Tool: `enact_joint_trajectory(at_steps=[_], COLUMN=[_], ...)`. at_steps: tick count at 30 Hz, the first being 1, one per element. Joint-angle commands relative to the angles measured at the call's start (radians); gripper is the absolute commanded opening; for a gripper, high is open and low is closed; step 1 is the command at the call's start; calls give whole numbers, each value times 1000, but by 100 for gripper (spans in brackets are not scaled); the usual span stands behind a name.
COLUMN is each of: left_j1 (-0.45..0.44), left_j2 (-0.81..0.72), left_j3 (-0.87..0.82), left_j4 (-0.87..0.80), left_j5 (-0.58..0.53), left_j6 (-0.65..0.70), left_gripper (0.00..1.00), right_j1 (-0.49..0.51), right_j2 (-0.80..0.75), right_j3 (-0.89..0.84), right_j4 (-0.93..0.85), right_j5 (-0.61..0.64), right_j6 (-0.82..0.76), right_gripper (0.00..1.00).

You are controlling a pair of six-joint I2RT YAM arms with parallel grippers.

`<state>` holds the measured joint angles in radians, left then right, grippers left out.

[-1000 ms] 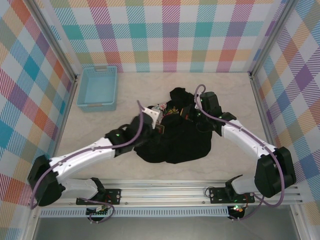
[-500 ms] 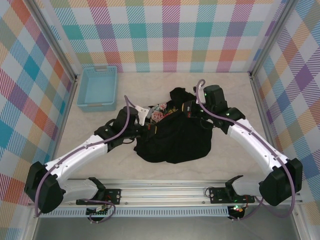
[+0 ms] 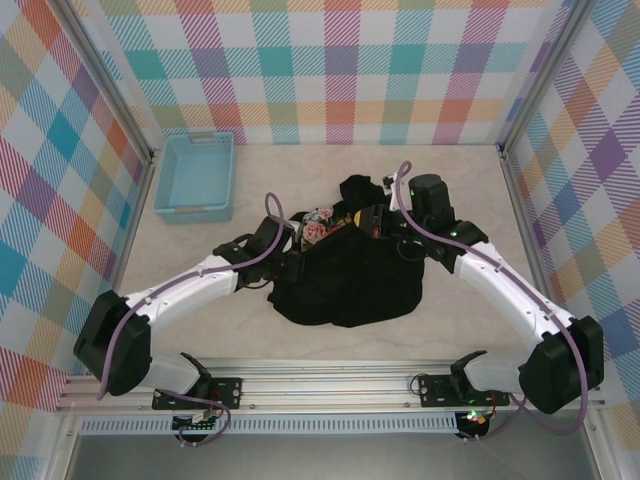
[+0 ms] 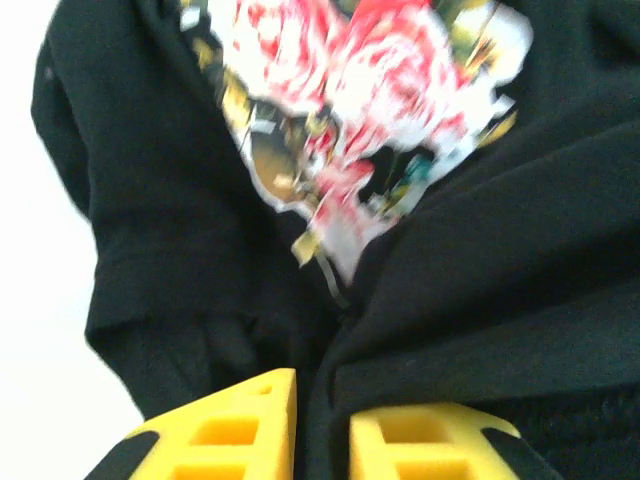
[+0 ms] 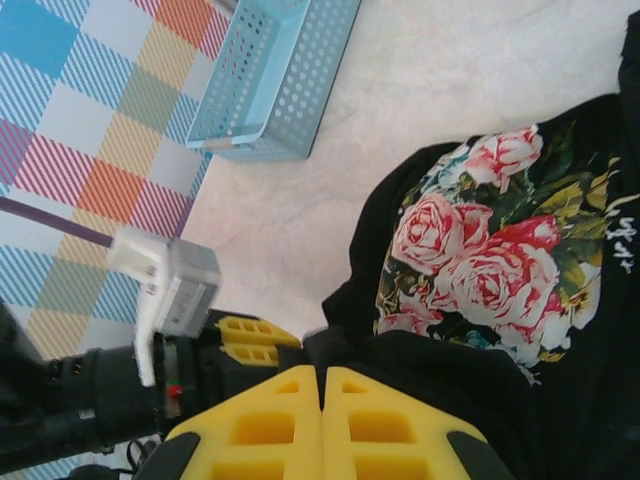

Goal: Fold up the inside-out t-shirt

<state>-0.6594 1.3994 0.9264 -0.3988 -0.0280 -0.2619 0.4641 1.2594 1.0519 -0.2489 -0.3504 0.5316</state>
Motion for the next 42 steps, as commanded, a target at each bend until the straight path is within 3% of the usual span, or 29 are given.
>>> enact_joint_trajectory(at_steps=[1, 3, 6, 9, 15, 22, 30, 34, 37, 42], left_j1=[6, 7, 10, 15, 33, 40, 43, 43, 44, 44], left_j2=[-8, -27, -47, -80, -230, -337, -297, -209, -162, -85], left_j3=[-14, -20, -19, -3, 26, 28, 90, 147, 141, 100], left_j4=[-105, -102, -104, -90, -22, -8, -51, -199, -219, -111], left_j5=[-32, -26, -22, 58, 211, 295, 389, 178, 107, 244], left_j6=[-8, -11, -8, -2, 4, 34, 12, -46, -75, -76], left_gripper=[28, 29, 21, 14, 9, 0, 0, 0, 0, 23], right_j1=[-10, -9, -9, -8, -6, -7, -5, -7, -7, -7], right_j2=[-25, -19, -15, 0, 8, -7, 97, 224, 323, 404], right_j3=[50, 61, 45, 54, 75, 112, 164, 208, 253, 285], right_j4=[-7, -38, -8, -39, -51, -68, -95, -133, -167, -223], right_j5=[102, 133, 110, 140, 176, 179, 203, 290, 296, 302], right_j6=[-22, -33, -21, -33, -69, -121, -106, -130, -152, -197], right_gripper=[0, 0, 0, 0, 0, 0, 0, 0, 0, 0])
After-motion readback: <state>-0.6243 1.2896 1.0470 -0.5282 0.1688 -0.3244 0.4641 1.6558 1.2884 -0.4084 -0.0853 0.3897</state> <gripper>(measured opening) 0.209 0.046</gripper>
